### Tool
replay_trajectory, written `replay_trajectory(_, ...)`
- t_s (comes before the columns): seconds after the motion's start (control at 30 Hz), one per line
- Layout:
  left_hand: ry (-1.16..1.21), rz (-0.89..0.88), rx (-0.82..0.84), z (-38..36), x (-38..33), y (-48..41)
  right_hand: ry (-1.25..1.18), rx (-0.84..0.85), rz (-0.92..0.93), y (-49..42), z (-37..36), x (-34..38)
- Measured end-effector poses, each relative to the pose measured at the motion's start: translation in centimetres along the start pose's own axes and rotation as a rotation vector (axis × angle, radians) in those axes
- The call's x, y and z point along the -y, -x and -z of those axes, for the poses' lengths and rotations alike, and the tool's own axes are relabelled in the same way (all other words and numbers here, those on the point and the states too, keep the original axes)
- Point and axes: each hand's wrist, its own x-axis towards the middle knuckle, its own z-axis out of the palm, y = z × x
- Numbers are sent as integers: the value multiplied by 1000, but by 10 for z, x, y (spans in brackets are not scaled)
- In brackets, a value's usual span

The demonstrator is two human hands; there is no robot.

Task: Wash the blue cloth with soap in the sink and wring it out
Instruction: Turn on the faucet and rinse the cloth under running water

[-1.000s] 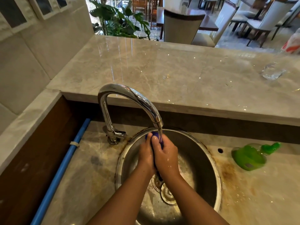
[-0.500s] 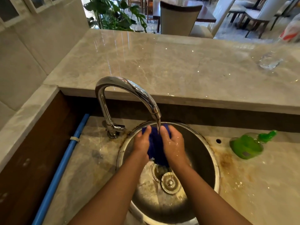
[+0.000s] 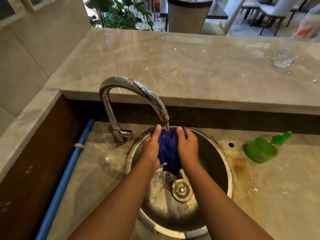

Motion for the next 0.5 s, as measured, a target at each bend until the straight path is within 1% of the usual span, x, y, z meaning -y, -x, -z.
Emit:
replay_trajectory(0.1, -30, -49, -75, -2, 6, -7, 17, 108, 139, 31, -9, 12)
replay_trajectory(0.13, -32, -38, -55, -4, 10, -7, 71, 101, 178, 37, -15, 10)
replay_trajectory(0.2, -15, 12, 18, -7, 18, -3, 221, 21, 236, 33, -21, 7)
replay_trajectory(0.27, 19, 32, 72, -5, 21, 6, 261, -8, 203, 16, -18, 3)
replay_trajectory(0.33, 56, 56, 124, 0, 19, 12, 255, 14, 128, -1, -12, 2)
replay_trajectory(0.43, 30, 14, 80, 3, 11, 12, 282, 37, 135, -7, -10, -1)
replay_trajectory(0.5, 23, 7, 29, 2, 5, 9, 231, 18, 156, -1, -7, 3)
